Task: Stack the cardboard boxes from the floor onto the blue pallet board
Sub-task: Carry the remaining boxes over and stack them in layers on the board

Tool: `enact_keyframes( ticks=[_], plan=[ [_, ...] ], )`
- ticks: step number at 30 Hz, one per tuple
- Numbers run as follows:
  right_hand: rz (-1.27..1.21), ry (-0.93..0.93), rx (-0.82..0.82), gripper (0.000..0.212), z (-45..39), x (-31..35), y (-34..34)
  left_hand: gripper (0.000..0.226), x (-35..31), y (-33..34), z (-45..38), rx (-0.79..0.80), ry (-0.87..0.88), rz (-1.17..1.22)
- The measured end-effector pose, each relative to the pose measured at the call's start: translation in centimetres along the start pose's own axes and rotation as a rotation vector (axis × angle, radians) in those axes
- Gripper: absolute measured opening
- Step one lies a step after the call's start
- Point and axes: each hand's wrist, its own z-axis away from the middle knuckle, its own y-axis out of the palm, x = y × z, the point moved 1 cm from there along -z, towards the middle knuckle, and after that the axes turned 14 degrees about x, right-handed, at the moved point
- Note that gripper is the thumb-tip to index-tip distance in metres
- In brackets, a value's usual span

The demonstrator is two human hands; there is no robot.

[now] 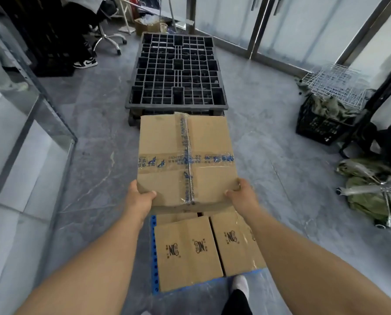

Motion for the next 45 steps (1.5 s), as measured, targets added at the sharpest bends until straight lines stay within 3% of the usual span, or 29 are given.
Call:
enact_keyframes(
  ticks=[5,9,19,29,45],
  plan=[
    [-0.006,0.003,0.068,0.059,-7.3,-2.8,-6.0,0.066,-1.0,7.2,-4.0,-0.058,-0.07,-0.036],
    [-0.032,0.01,0.126,0.055,-13.3,-6.3,-9.5,0.058,0.2,12.8,-8.5,-0.065,-0.116,-0.076],
    [-0.012,0.062,0.186,0.048,-25.7,-14.4,-11.8,0.064,6.5,21.5,-18.5,-0.055,-0.211,-0.108],
    [0.025,0.134,0.21,0.052,-29.4,-22.0,-9.3,0.066,13.4,24.4,-21.7,-0.016,-0.3,-0.133],
    [-0.1,0.143,0.236,0.056,-30.4,-26.3,-7.7,0.059,16.5,26.7,-23.1,0.01,-0.372,-0.271]
  ],
)
